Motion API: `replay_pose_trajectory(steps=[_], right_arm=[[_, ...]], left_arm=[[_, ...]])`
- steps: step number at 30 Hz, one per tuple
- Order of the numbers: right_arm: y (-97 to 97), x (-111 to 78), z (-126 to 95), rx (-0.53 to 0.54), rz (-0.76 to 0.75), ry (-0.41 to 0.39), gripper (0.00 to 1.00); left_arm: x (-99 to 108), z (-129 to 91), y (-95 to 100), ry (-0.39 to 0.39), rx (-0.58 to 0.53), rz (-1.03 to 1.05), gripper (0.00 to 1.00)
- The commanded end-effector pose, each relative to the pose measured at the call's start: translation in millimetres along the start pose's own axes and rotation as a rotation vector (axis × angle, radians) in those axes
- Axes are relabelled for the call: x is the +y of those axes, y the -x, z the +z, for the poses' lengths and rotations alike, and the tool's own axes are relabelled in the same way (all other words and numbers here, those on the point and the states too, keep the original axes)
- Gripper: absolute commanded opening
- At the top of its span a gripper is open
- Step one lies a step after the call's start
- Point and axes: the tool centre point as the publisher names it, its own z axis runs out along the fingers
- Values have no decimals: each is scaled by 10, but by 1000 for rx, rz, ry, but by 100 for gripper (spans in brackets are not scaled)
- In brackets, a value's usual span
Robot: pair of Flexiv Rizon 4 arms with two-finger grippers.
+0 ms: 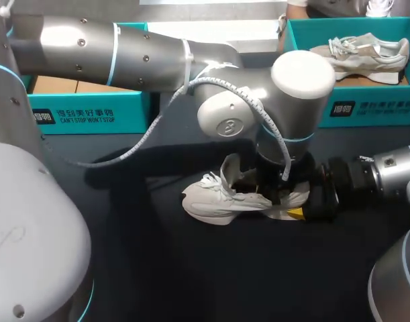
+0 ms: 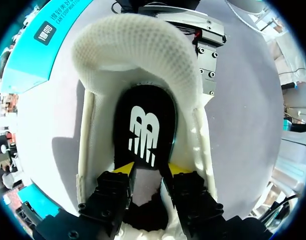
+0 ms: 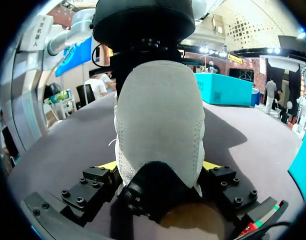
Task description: Take the shoe out of the shoebox, open the shoe tongue, remove and reinsert the insole, then place the shoe into the shoebox
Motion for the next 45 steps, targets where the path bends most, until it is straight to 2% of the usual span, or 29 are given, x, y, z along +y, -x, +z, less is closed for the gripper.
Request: replay_pose_trajectory(steps=[1, 6, 9, 10, 15, 20, 28, 30, 32, 33, 39, 45], right_arm=[[8, -24, 30, -2, 2, -4, 0], [8, -24, 30, -2, 2, -4, 0], [8, -24, 30, -2, 2, -4, 0], [8, -24, 30, -2, 2, -4, 0], [8, -24, 30, -2, 2, -4, 0], [8, -24, 30, -2, 2, -4, 0], [8, -24, 30, -2, 2, -4, 0], [8, -24, 30, -2, 2, -4, 0], [8, -24, 30, -2, 2, -4, 0], [8, -24, 30, -2, 2, -4, 0], [8, -24, 30, -2, 2, -4, 0], [8, -24, 30, -2, 2, -4, 0]], left_arm=[[-23, 89, -66, -2, -6, 1, 40], [-42, 181, -32, -16, -9, -10, 48], [-42, 228, 3, -21, -15, -21, 45], [-44, 245, 11, -24, -16, -23, 42], [-55, 316, 26, -17, -26, -27, 0], [-56, 280, 13, -15, -30, -26, 0], [-39, -152, 62, -60, -38, -29, 0], [-35, -230, 66, -55, -39, -26, 0], [-20, -295, 70, -99, -10, -15, 0], [-9, -319, 73, -94, -19, -21, 0], [23, -407, 70, -138, 20, -13, 0], [-43, -304, 77, -153, -8, -2, 0]])
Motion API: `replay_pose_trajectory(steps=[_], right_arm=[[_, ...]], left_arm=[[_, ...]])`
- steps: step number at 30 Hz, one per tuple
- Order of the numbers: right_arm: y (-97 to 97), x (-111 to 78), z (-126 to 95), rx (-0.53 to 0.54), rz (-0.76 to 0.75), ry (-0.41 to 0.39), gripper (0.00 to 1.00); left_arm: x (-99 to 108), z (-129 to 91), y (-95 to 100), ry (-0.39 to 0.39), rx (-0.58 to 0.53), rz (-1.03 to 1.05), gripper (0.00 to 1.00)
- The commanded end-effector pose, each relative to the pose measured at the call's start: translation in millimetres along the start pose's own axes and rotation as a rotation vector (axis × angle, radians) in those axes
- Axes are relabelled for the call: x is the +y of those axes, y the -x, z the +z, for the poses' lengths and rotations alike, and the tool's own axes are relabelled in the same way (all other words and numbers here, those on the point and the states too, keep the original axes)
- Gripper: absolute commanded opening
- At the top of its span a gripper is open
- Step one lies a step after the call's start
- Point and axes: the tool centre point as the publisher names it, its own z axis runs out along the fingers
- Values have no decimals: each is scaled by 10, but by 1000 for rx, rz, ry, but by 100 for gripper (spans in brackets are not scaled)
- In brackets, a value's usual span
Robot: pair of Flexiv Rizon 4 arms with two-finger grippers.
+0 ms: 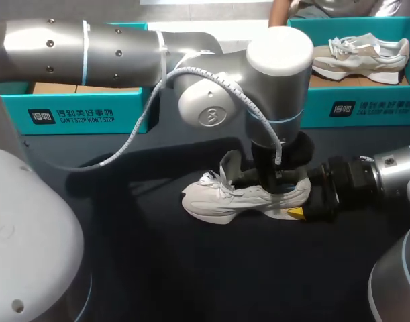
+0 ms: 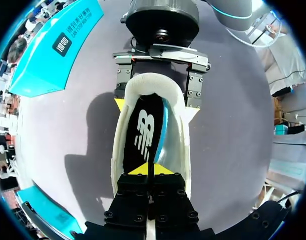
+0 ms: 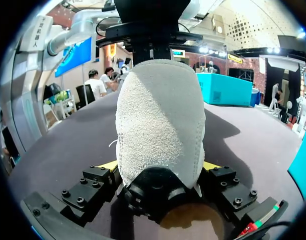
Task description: Take the shoe out of the shoebox, open the shoe tongue, remove and reinsert the insole, then place the shoe into the shoebox
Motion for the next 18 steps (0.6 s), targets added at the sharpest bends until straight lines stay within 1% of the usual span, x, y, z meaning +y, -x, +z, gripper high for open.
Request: replay_pose_trajectory(steps=[1, 4, 10, 15, 18], right_arm=[[2, -26, 35, -1, 0, -4, 0], [2, -26, 35, -1, 0, -4, 0], [2, -26, 35, -1, 0, -4, 0], [2, -26, 35, -1, 0, -4, 0], [2, -26, 35, -1, 0, -4, 0]], left_arm=[[5, 88, -20, -19, -19, -1, 0], [-3, 61, -25, -27, -20, 0, 0], [118, -100, -56, -30, -33, -25, 0], [182, -241, -89, -69, -34, -56, 0], [218, -324, -96, -114, -28, -80, 0]])
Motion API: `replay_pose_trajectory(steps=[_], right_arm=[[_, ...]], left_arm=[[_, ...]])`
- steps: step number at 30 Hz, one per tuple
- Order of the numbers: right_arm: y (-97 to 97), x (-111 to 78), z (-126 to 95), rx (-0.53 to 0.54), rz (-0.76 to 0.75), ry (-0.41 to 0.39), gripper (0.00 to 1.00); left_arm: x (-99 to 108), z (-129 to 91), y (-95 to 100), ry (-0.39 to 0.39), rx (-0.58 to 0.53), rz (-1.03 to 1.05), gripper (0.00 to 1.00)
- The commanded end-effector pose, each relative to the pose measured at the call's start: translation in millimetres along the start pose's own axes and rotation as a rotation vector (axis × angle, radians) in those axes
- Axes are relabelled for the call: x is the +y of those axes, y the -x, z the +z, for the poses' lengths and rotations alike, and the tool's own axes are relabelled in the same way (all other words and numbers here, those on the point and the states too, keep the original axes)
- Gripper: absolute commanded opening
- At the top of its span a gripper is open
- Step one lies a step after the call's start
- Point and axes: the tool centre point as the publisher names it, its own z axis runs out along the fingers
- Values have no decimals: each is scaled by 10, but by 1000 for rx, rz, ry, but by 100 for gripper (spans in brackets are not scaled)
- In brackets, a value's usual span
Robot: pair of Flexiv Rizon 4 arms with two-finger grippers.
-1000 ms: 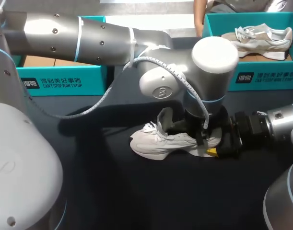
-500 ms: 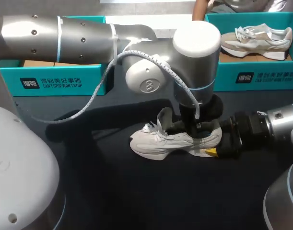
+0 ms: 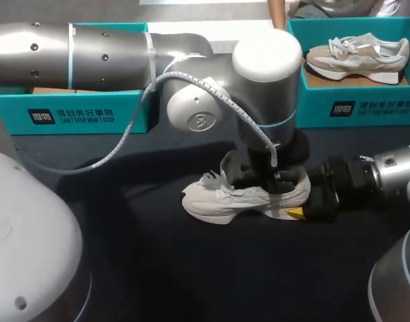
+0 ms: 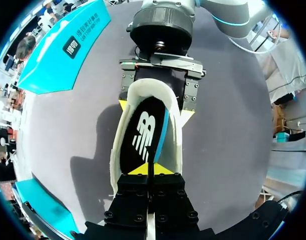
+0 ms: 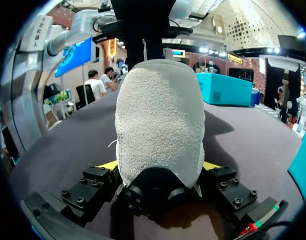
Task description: Take the shoe out of the shoebox, open the shoe tongue, remove and reinsert the insole, then place the shoe into the shoebox
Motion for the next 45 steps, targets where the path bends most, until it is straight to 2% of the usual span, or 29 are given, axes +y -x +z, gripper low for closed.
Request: replay_pose_trajectory(steps=[1, 8, 11, 18, 21, 26, 36, 37, 40, 45], right_arm=[[2, -27, 35, -1, 0, -4, 0], [2, -27, 35, -1, 0, -4, 0], [2, -27, 35, -1, 0, -4, 0], [2, -27, 35, -1, 0, -4, 0], [2, -27, 35, -1, 0, -4, 0], [2, -27, 35, -1, 0, -4, 0], [2, -27, 35, -1, 0, -4, 0], [2, -27, 35, -1, 0, -4, 0], [2, -27, 35, -1, 0, -4, 0], [2, -27, 35, -1, 0, -4, 0]], left_arm=[[171, -205, -9, -80, 0, -21, 0], [135, -470, 35, -179, -19, -56, 0], [88, -542, 47, -180, -18, -62, 0], [11, -498, 108, -199, 36, -78, 0], [-100, -492, 132, -218, 38, -80, 0], [-281, -472, 196, -227, 18, -65, 0], [-415, -469, 236, -230, -30, -69, 0], [-416, -471, 236, -226, -40, -76, 17], [-401, -476, 241, -228, -81, -92, 45], [-359, -529, 233, -235, -186, -123, 48]])
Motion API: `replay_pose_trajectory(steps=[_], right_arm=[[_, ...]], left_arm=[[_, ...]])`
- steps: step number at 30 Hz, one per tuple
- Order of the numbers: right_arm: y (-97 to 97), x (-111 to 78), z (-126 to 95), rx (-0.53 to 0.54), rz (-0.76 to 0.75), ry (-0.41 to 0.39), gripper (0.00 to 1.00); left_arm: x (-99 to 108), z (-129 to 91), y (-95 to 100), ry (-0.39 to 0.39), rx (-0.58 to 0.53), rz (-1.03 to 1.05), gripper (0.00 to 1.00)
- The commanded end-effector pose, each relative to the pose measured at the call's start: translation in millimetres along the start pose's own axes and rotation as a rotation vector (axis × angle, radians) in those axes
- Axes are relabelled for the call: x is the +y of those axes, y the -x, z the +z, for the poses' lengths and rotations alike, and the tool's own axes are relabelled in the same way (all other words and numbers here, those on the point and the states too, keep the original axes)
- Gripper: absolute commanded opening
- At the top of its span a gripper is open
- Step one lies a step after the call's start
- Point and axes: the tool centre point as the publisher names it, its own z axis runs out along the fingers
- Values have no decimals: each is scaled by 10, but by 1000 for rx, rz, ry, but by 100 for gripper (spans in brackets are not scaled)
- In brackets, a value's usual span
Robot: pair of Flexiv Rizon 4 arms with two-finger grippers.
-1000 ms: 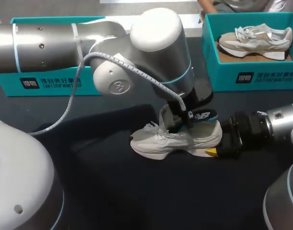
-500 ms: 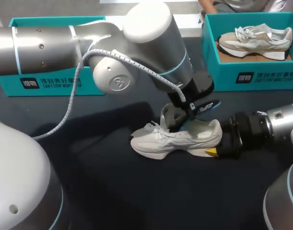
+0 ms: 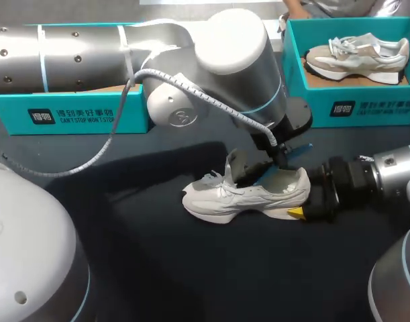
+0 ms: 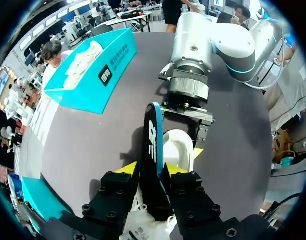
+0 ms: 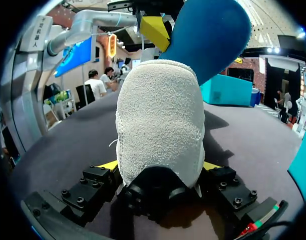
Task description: Take the shoe out of the shoebox, open the shoe tongue, remove and reinsert the insole, then place the shoe into the shoebox
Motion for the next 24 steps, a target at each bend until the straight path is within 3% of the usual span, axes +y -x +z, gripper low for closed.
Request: replay_pose_trajectory(steps=[1, 11, 24], right_arm=[[-1, -27, 35, -1, 0, -4, 0], [-1, -27, 35, -1, 0, -4, 0], [-1, -27, 35, -1, 0, -4, 0]], left_arm=[[32, -96, -66, -5, -95, -16, 48], [100, -67, -38, 17, -193, -85, 48], [58, -61, -119, 24, -178, -132, 47]])
